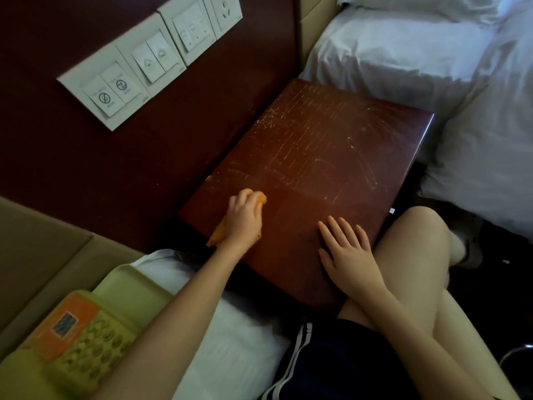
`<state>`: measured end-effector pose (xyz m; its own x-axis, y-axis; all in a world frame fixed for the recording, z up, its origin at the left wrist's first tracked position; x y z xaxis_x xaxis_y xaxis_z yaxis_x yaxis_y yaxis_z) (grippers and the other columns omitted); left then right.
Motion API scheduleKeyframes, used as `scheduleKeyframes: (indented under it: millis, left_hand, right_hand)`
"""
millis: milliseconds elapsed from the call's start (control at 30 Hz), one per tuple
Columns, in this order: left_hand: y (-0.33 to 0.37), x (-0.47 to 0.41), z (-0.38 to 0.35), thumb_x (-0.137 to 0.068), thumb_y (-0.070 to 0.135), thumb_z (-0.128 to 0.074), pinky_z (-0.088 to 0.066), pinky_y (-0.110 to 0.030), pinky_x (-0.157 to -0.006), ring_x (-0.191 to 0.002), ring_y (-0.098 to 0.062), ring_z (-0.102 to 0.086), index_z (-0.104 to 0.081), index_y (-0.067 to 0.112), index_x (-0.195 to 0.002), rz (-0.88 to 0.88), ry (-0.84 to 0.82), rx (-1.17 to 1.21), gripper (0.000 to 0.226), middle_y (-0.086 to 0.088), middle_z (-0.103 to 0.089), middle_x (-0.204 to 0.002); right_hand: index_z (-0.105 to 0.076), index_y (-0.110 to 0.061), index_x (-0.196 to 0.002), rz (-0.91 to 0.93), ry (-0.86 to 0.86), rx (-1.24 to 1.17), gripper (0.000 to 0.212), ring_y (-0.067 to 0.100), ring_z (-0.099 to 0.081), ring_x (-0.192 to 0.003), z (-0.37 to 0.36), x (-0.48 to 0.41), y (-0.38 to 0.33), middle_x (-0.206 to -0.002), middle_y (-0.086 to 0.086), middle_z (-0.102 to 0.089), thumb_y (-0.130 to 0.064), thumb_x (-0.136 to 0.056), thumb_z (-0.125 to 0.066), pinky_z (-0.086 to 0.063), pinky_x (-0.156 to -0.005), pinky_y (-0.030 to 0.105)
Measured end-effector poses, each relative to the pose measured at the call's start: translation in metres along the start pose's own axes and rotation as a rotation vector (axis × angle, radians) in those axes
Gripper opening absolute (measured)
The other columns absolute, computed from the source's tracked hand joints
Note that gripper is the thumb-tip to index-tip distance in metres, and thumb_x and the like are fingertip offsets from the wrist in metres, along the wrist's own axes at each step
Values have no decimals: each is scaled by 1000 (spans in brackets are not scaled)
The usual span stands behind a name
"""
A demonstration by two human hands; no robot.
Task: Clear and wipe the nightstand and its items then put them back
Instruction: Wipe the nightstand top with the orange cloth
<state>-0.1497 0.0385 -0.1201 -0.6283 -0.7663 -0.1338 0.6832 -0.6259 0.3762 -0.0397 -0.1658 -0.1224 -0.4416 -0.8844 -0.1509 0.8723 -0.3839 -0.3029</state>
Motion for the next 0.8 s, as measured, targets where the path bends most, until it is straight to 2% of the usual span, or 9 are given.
scheduleKeyframes:
  millis: [100,167,233,367,433,500,567,733,800]
  left_hand:
    - [0,16,1,-93,17,-49,-36,-25,-86,-105,-19,-44,-59,17,-122,-259,-144,55,30,-2,-53,-120]
    - [-15,20,8,-92,14,-52,-37,-26,-85,-103,-21,-46,-60,15,-120,-324,-162,47,29,-4,-55,-117]
    - [-35,17,17,-94,14,-49,-35,-25,-84,-104,-23,-45,-60,14,-120,-218,-98,17,28,-5,-54,-119]
    - [-50,1,26,-97,18,-41,-36,-30,-85,-109,-24,-42,-58,16,-119,215,90,-21,28,-5,-49,-127]
    - [-39,-5,22,-97,18,-39,-38,-33,-86,-110,-26,-42,-57,15,-120,333,140,-40,29,-6,-48,-129]
    - [-25,-8,17,-97,17,-39,-39,-34,-87,-108,-26,-43,-56,14,-122,371,154,-46,30,-6,-49,-129]
    - [-9,-9,10,-97,17,-40,-39,-33,-88,-109,-25,-43,-56,15,-123,300,115,-50,31,-5,-48,-130]
    - [12,8,-3,-95,19,-46,-36,-26,-90,-110,-19,-41,-56,17,-125,-158,-140,62,31,-2,-50,-125]
    - [2,17,3,-93,16,-50,-35,-25,-90,-107,-18,-43,-59,16,-121,-273,-200,103,30,-2,-53,-120]
  right_hand:
    - [-52,-7,-131,6,30,11,55,37,-48,-124,0,2,1,-133,16,-52,-20,-81,-71,-33,-102,54]
    - [-53,-7,-130,5,41,10,55,37,-48,-123,0,2,1,-132,16,-53,-19,-80,-72,-33,-101,54]
    - [-54,-6,-129,4,50,15,55,38,-49,-122,0,1,0,-131,16,-54,-19,-79,-73,-34,-100,55]
    - [-55,-6,-128,1,58,19,55,38,-51,-121,1,1,0,-130,16,-55,-18,-77,-74,-36,-98,56]
    - [-54,-6,-129,-2,57,18,55,37,-49,-122,1,2,0,-131,16,-54,-19,-79,-73,-34,-100,55]
    - [-54,-6,-129,-7,55,13,55,38,-49,-122,1,2,0,-131,16,-54,-19,-79,-72,-34,-100,55]
    - [-53,-7,-130,-13,46,14,55,37,-48,-123,1,3,0,-132,16,-53,-19,-80,-71,-33,-101,55]
    - [-50,-10,-133,-1,-16,23,54,35,-43,-128,0,4,-1,-136,14,-50,-24,-84,-67,-29,-105,52]
    - [-52,-9,-132,-5,-16,31,54,35,-45,-127,0,4,0,-135,13,-51,-24,-83,-69,-30,-104,53]
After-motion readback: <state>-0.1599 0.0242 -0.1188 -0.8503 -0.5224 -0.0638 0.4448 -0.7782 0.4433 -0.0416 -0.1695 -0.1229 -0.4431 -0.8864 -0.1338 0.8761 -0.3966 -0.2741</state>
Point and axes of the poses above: each hand's wrist, its own x-axis away from the middle knuckle, its own z-axis out of the back of the hand, y = z × x, the point moved 3 cm from there along -x, towards the middle knuckle
